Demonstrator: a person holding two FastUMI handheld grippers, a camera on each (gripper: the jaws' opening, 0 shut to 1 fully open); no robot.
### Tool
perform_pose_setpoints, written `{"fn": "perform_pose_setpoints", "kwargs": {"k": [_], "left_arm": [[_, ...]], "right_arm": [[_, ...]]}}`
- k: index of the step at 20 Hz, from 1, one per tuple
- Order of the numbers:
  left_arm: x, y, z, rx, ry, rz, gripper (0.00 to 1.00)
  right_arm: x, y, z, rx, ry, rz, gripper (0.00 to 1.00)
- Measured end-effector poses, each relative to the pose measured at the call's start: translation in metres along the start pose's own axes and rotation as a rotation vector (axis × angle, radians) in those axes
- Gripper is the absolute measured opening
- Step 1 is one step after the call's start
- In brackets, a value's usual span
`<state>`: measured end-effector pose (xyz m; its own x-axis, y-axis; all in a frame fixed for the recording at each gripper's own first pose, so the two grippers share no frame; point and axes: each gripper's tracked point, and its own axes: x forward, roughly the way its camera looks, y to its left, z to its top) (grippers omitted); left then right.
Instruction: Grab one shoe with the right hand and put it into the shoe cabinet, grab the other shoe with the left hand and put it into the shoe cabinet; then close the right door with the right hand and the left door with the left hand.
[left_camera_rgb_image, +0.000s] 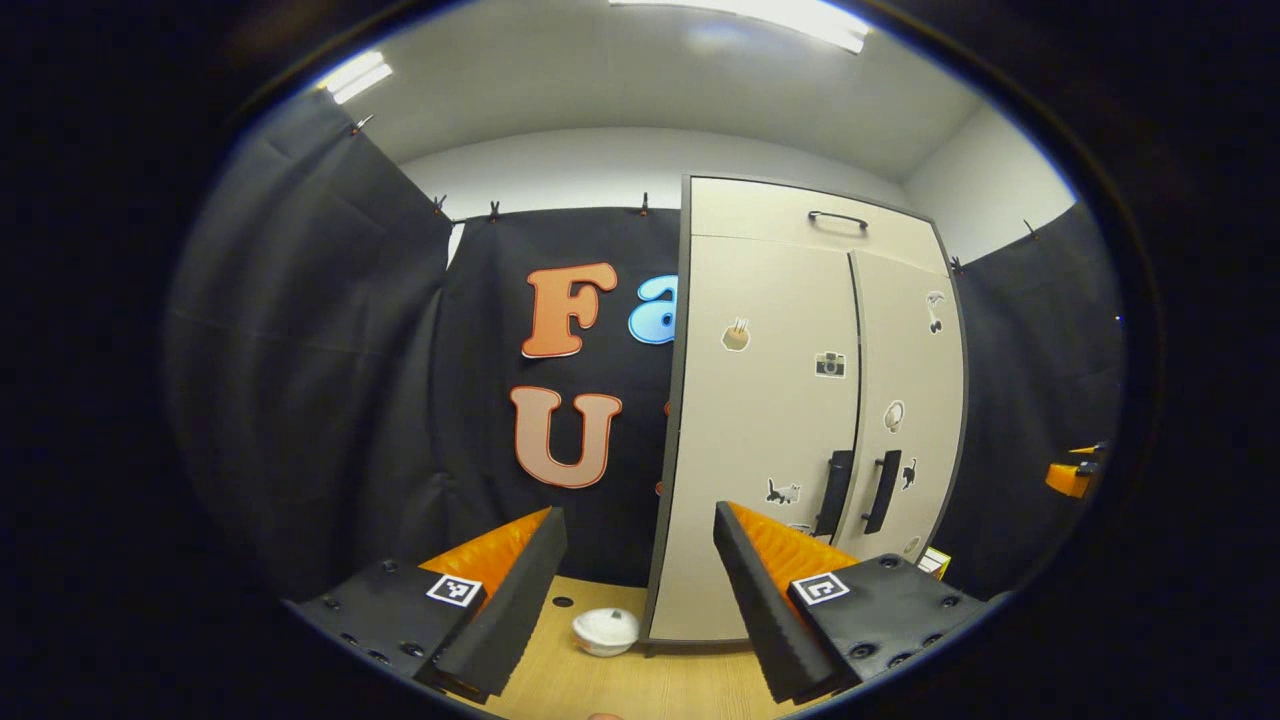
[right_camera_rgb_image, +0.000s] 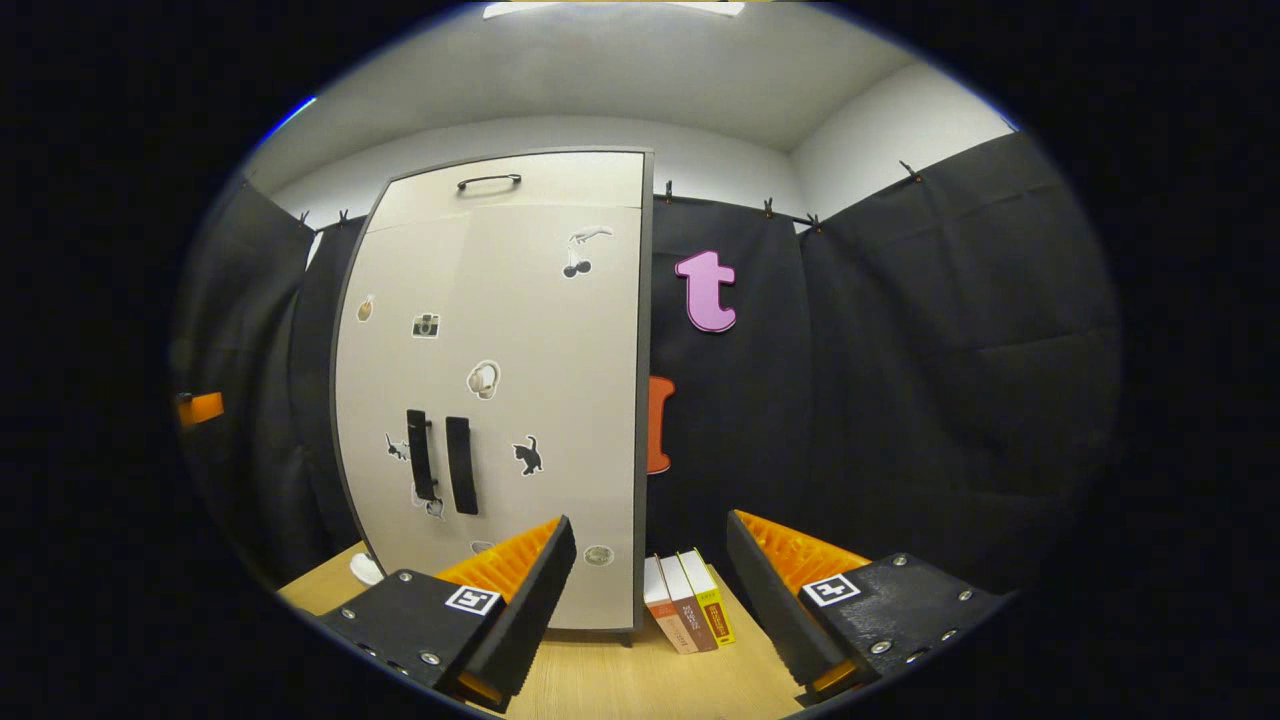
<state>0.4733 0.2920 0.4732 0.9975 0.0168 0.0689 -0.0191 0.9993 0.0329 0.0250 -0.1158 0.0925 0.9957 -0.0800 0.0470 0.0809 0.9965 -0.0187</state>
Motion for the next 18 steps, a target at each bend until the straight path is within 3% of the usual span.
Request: {"fn": "perform_pose_setpoints", "kwargs": {"k": [18], "left_arm": [[0.026, -0.159, -0.015, -0.054, -0.014, -0.069, 0.97]], "right_arm": [[0.030, -0.122, -0.021, 0.041, 0.045, 0.002, 0.94]]}}
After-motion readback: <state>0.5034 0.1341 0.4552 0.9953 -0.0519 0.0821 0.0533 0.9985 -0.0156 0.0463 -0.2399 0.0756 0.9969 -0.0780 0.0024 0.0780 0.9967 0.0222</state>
